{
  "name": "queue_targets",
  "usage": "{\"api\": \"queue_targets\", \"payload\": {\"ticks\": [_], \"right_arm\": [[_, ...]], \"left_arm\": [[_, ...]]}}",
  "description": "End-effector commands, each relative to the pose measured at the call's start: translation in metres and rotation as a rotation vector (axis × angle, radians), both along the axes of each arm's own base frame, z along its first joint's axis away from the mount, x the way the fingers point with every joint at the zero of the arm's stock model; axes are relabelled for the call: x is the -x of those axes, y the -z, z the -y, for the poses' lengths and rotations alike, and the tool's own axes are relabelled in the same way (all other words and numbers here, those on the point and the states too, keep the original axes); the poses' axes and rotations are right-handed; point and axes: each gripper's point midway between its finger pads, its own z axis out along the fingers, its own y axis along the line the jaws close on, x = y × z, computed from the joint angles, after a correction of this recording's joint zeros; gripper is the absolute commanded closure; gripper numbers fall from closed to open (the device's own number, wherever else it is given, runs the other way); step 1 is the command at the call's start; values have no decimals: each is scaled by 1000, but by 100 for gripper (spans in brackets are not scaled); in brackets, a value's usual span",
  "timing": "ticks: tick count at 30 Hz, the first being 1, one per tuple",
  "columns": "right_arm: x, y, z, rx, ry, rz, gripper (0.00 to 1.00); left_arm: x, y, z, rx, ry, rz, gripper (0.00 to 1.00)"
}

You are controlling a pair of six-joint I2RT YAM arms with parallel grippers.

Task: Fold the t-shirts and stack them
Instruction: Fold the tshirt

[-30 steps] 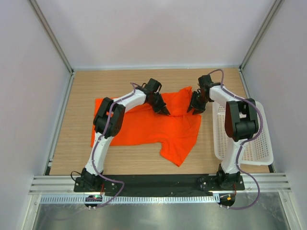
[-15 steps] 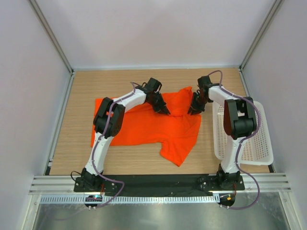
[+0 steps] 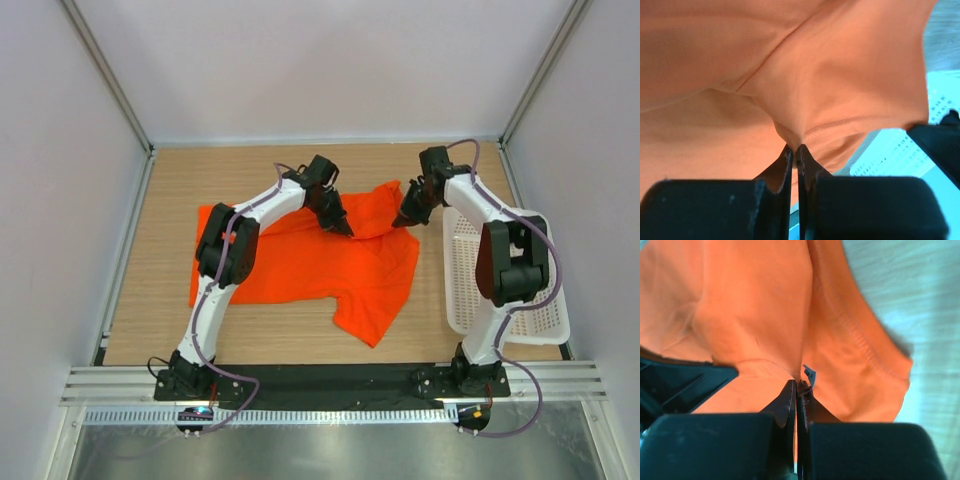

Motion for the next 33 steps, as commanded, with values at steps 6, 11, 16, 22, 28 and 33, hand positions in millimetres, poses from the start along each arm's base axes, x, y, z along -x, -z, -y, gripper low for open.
{"api": "queue_targets", "payload": {"ticks": [6,11,16,22,28,33], "right_arm": [[43,-14,-5,-81,170,-52,99],[58,-12,-4,-78,217,-50,99],[60,-2,0,-52,219,-61,99],[72,26,0,-49,245,-133,98],[76,32,4,-25,254,-148,84],[28,-1,23,114,162,25,56]], "left_arm": [[10,-12,-9,-22,53,-12,98],[17,-8,-12,-27,58,-36,99],[19,-7,-13,-30,64,-38,99],[28,3,-18,-49,75,-71,98],[30,-8,-28,-46,104,-52,74],[13,-55,-59,-4,99,30,45]]}}
